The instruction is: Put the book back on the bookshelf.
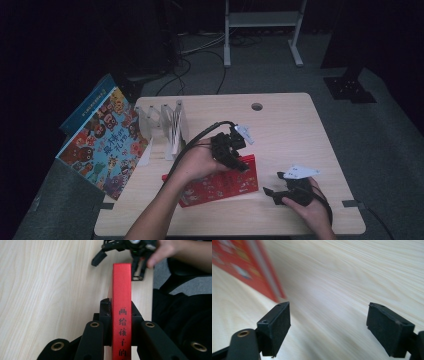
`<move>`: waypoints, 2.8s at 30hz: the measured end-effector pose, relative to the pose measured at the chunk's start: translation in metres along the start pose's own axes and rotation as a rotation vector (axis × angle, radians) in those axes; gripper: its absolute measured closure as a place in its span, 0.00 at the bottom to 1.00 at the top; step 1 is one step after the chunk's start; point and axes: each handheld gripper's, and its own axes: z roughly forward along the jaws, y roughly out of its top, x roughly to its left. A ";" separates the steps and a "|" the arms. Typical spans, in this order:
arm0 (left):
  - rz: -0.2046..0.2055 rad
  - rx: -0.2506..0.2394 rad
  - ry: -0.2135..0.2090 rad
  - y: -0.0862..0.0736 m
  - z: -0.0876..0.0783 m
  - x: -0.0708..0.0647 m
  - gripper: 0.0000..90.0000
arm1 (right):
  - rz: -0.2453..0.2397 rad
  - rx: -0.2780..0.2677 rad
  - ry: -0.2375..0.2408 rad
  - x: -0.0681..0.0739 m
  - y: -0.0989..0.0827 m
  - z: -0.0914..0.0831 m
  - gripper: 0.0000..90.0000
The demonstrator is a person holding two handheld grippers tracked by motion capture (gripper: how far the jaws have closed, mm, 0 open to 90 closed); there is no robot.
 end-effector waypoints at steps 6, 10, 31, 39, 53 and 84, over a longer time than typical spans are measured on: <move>0.007 -0.068 -0.014 -0.007 -0.019 -0.002 0.88 | 0.015 0.060 -0.067 -0.014 -0.004 0.003 0.19; 0.004 -0.138 -0.029 -0.013 -0.033 -0.003 0.88 | 0.000 0.104 -0.096 -0.014 -0.004 0.012 0.18; -0.041 -0.437 -0.046 -0.063 -0.094 0.001 0.88 | 0.036 0.090 -0.135 -0.020 -0.006 0.022 0.11; -0.075 -0.504 -0.010 -0.097 -0.123 0.002 0.88 | 0.035 0.091 -0.136 -0.020 -0.006 0.023 0.11; -0.157 -0.597 0.072 -0.158 -0.168 -0.002 0.88 | 0.036 0.090 -0.136 -0.020 -0.006 0.023 0.11; -0.374 -0.680 0.434 -0.234 -0.223 -0.010 0.88 | 0.039 0.090 -0.136 -0.020 -0.006 0.023 0.11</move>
